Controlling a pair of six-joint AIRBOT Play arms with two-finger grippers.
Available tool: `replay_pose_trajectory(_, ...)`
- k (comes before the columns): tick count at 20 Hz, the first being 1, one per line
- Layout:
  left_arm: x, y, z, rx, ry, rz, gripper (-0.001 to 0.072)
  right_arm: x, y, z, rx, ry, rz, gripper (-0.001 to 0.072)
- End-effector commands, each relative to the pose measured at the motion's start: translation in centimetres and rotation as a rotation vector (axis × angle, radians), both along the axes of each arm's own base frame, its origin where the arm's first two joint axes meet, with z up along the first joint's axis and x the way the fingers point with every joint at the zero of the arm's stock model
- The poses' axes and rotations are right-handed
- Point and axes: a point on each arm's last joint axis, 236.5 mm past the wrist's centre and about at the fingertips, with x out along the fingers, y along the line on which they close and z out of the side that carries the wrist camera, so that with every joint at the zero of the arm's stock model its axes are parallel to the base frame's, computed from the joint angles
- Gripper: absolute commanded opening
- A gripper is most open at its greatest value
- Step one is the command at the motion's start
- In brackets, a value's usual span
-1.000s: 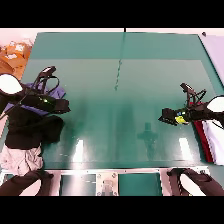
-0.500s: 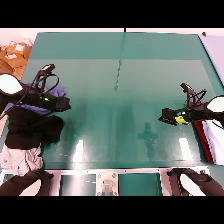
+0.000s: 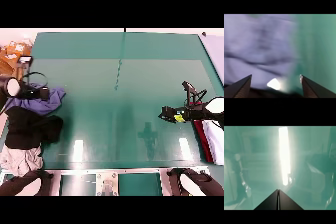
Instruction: Fold the shirts.
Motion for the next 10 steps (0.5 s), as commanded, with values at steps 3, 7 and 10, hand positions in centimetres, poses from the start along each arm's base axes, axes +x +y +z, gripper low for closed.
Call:
replay_pose_trajectory(3,1.1,11.7,-6.7,0.111,0.063,0.191,0.0720,1.2,-0.4,-0.2,-0.008,-0.044,-0.028,0.0015)
replay_pose_trajectory(7,3.2,12.7,-11.2,0.075,0.068,0.187,0.0720,1.2,-0.4,-0.2,-0.008,-0.044,-0.028,0.0015)
replay_pose_trajectory(10,3.6,12.7,-11.8,0.070,0.081,0.181,0.0146,1.3,0.0,0.0,0.014,-0.045,-0.034,0.0014)
